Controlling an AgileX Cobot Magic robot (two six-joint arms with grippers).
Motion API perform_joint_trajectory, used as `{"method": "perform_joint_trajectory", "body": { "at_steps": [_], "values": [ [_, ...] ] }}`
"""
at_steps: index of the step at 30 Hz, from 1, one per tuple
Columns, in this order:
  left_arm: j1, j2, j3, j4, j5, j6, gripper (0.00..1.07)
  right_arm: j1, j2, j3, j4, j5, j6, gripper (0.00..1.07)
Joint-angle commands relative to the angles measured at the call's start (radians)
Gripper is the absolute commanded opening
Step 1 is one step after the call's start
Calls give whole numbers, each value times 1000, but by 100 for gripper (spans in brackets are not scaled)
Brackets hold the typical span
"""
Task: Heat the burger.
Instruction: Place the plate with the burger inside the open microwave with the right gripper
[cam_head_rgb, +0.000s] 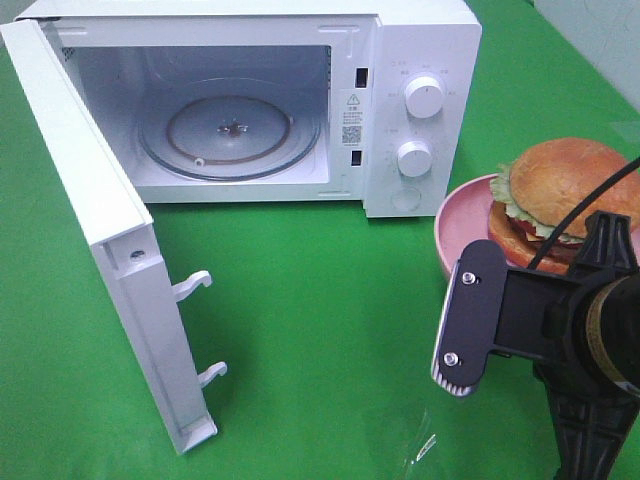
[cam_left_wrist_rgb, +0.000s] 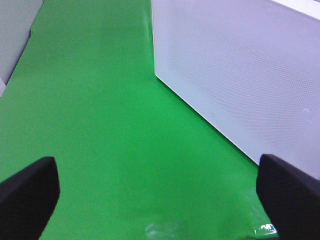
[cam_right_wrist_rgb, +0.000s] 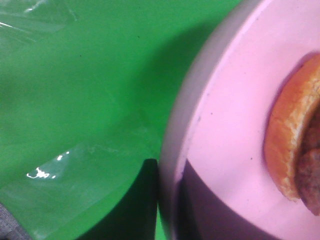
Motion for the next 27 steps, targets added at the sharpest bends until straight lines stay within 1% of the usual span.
{"method": "perform_joint_trajectory", "body": {
  "at_steps": [1, 9, 13, 16, 22, 27],
  "values": [
    [1, -17, 0, -6, 1, -5, 100, 1, -9, 3, -64, -27, -65, 4],
    [1, -17, 0, -6, 1, -5, 100, 1, -9, 3, -122, -73, -154, 4],
    [1, -17, 0, -6, 1, -5, 100, 1, -9, 3, -153, -104, -158, 4],
    [1, -17, 0, -6, 1, -5, 100, 1, -9, 3, -160, -114, -161, 4],
    [1, -17, 0, -6, 1, -5, 100, 1, -9, 3, -166, -160, -268, 4],
    [1, -17, 0, -6, 1, -5, 100, 1, -9, 3, -166, -211, -303, 4]
  ]
}}
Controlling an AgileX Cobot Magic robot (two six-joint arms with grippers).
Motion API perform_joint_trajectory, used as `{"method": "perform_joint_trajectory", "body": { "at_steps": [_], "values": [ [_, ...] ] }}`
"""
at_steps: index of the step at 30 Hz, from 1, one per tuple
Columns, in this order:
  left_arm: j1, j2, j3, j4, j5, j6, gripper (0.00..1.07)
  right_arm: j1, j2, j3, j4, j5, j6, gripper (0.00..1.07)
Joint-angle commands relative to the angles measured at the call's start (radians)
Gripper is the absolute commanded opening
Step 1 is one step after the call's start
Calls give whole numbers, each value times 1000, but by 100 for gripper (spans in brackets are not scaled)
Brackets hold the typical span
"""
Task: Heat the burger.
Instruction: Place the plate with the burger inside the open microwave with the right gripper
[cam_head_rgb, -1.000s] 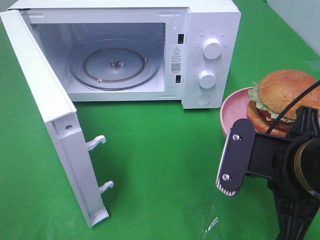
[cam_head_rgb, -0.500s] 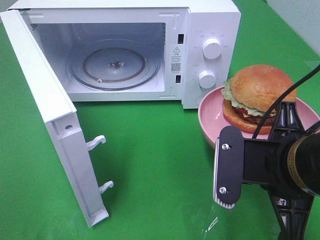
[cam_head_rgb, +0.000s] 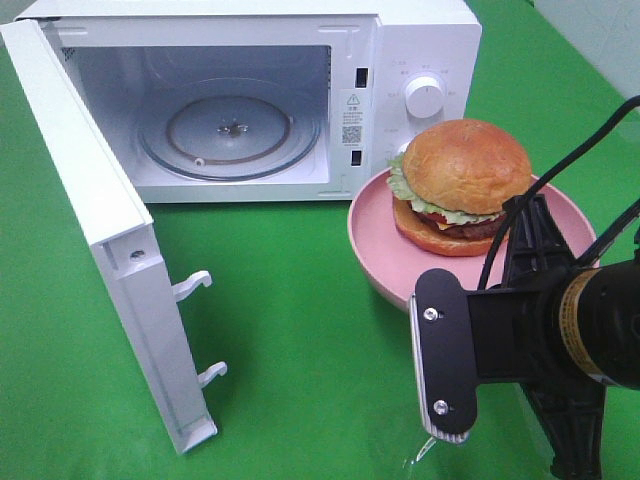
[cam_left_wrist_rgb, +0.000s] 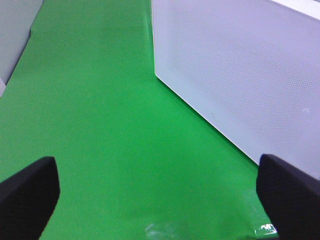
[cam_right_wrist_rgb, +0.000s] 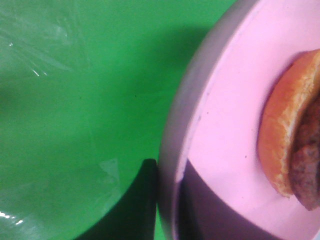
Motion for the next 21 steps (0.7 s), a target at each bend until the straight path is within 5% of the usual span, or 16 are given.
{"method": "perform_joint_trajectory", "body": {
  "at_steps": [1, 21],
  "values": [
    [1, -17, 0, -6, 1, -5, 100, 1, -9, 0, -58, -34, -32, 4],
    [1, -17, 0, -6, 1, -5, 100, -2, -9, 0, -103, -164, -128, 0]
  ]
}}
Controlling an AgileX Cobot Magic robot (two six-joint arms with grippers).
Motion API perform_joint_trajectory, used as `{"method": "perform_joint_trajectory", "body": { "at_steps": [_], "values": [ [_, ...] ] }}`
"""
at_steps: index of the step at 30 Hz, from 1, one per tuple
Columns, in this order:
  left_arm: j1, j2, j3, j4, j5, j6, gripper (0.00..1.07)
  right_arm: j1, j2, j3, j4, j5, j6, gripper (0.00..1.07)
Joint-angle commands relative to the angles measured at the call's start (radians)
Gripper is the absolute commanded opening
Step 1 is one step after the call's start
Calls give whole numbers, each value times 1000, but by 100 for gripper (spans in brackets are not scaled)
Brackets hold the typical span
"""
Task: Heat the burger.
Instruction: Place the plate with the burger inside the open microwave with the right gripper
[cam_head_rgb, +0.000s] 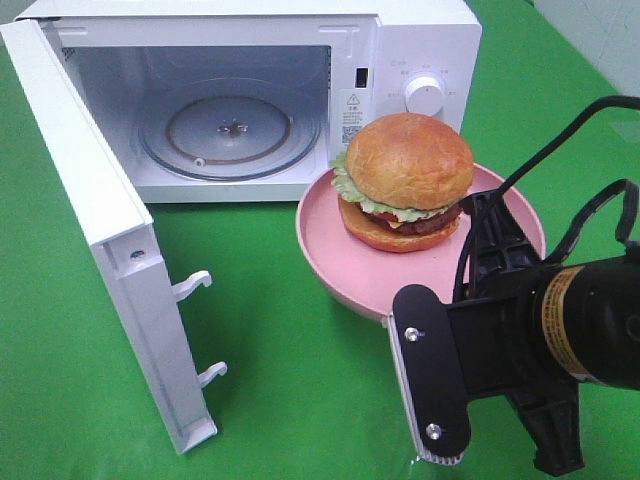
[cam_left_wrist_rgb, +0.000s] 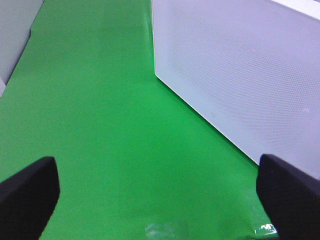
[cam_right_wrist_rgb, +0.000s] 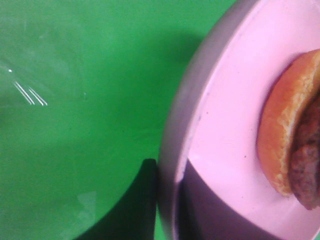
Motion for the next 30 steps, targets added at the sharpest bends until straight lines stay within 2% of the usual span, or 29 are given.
{"method": "perform_joint_trajectory", "body": {
  "at_steps": [1, 10, 12, 13, 16, 18, 21, 30],
  "values": [
    [1, -17, 0, -6, 1, -5, 100, -2, -9, 0, -52, -50, -62, 0],
    [1, -17, 0, -6, 1, -5, 100, -9, -9, 0, -45, -76, -172, 0],
    [1, -17, 0, -6, 1, -5, 100, -40, -9, -1, -8, -116, -202, 0],
    [1, -17, 0, -6, 1, -5, 100, -84, -9, -1, 30, -148, -247, 0],
    [1, -17, 0, -6, 1, -5, 100, -116, -9, -1, 60, -173, -311, 0],
    [1, -17, 0, -6, 1, -5, 100, -170, -9, -1, 128, -228, -471, 0],
    [1, -17, 0, -6, 1, -5, 100, -184, -9, -1, 152, -240, -497, 0],
    [1, -17, 0, -6, 1, -5, 100, -295, -9, -1, 371, -303, -808, 0]
  ]
}}
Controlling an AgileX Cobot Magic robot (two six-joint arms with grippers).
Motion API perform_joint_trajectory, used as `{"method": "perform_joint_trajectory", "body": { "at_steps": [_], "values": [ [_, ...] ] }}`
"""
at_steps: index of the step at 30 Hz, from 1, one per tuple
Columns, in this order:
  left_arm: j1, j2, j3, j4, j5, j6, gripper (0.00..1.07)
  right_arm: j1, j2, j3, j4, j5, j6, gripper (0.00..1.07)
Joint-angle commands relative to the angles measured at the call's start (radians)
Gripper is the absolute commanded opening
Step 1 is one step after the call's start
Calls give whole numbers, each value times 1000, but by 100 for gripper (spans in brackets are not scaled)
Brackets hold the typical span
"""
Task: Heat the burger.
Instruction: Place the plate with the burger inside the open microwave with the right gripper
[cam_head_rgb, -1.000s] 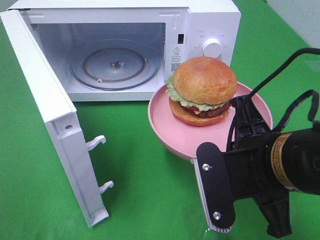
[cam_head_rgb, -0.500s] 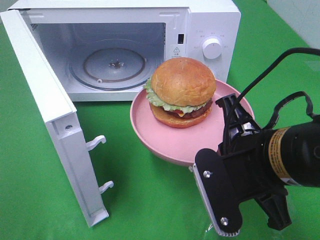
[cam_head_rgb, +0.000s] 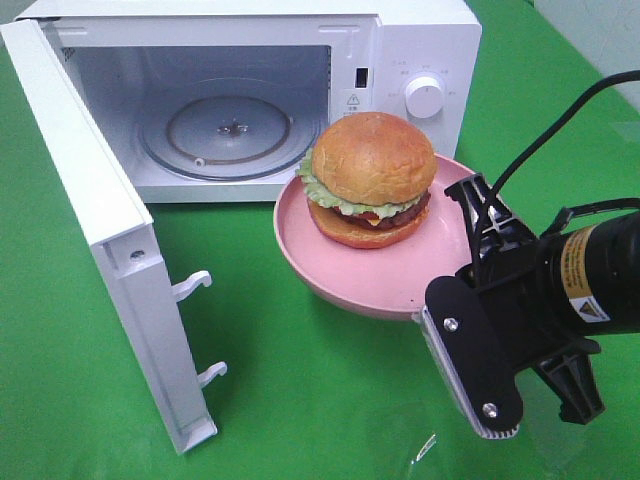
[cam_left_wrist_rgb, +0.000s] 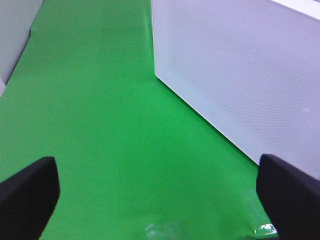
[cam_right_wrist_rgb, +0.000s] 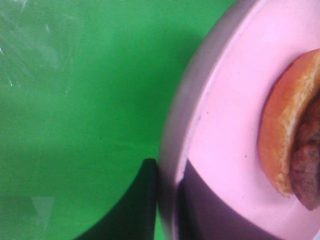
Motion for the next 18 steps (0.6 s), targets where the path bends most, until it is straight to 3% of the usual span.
{"method": "perform_joint_trajectory", "body": {
  "at_steps": [1, 2, 4, 7, 9, 12, 13, 16, 18],
  "values": [
    [1, -17, 0, -6, 1, -5, 100, -47, -9, -7, 132, -70, -186, 0],
    [1, -17, 0, -6, 1, -5, 100, -47, -9, -7, 132, -70, -186, 0],
    [1, -17, 0, -6, 1, -5, 100, -79, -9, -7, 291, -81, -381, 0],
    [1, -17, 0, -6, 1, -5, 100, -89, -9, -7, 331, -81, -436, 0],
    [1, -17, 0, -6, 1, -5, 100, -125, -9, -7, 471, -92, -630, 0],
    [1, -17, 0, -6, 1, -5, 100, -133, -9, -7, 546, -107, -731, 0],
    [1, -17, 0, -6, 1, -5, 100, -142, -9, -7, 624, -120, -823, 0],
    [1, -17, 0, -6, 1, -5, 100, -143, -9, -7, 666, -122, -857, 0],
    [1, -17, 0, -6, 1, -5, 100, -143, -9, -7, 793, -123, -988, 0]
  ]
}}
